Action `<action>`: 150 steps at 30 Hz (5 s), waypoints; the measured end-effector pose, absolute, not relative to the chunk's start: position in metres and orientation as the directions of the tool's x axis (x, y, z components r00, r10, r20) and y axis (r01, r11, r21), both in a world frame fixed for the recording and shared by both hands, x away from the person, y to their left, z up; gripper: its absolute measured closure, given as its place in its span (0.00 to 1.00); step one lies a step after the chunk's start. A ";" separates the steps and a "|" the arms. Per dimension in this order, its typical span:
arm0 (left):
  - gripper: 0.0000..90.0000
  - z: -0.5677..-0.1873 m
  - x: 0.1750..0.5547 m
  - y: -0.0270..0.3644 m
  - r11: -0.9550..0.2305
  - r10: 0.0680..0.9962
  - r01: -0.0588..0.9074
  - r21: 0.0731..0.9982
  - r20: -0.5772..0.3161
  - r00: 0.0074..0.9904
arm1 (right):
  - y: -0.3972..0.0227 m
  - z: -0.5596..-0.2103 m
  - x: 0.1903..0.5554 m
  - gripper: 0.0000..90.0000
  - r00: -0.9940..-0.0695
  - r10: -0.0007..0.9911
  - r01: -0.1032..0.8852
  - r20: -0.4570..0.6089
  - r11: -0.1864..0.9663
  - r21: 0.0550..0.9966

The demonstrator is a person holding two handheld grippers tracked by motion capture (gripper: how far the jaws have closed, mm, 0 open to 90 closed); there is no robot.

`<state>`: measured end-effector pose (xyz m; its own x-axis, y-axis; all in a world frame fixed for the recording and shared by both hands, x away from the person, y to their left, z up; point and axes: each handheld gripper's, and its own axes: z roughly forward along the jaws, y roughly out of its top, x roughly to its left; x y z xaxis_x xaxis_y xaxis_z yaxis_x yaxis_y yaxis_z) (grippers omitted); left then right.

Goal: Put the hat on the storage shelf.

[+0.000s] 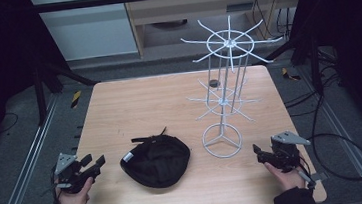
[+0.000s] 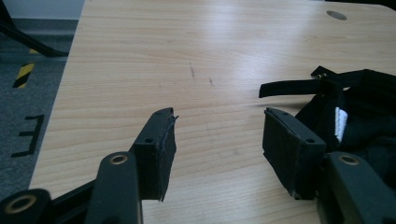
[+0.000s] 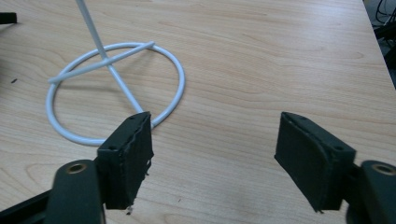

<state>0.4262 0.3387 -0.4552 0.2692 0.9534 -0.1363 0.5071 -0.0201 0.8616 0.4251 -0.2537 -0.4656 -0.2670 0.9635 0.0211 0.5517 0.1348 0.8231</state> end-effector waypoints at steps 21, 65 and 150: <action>0.45 -0.440 0.423 0.314 -0.037 0.938 0.474 0.880 -0.132 0.320 | -0.220 -0.460 0.414 0.47 -0.377 0.926 0.508 0.036 0.174 0.844; 0.69 -0.460 0.438 0.280 -0.214 0.903 0.583 0.783 -0.068 0.423 | -0.074 -0.454 0.448 0.57 -0.591 0.804 0.474 0.063 0.283 0.834; 0.74 -0.431 0.415 0.228 -0.139 0.831 0.525 0.839 -0.189 0.522 | -0.049 -0.456 0.431 0.94 -0.679 0.734 0.354 0.031 0.290 0.889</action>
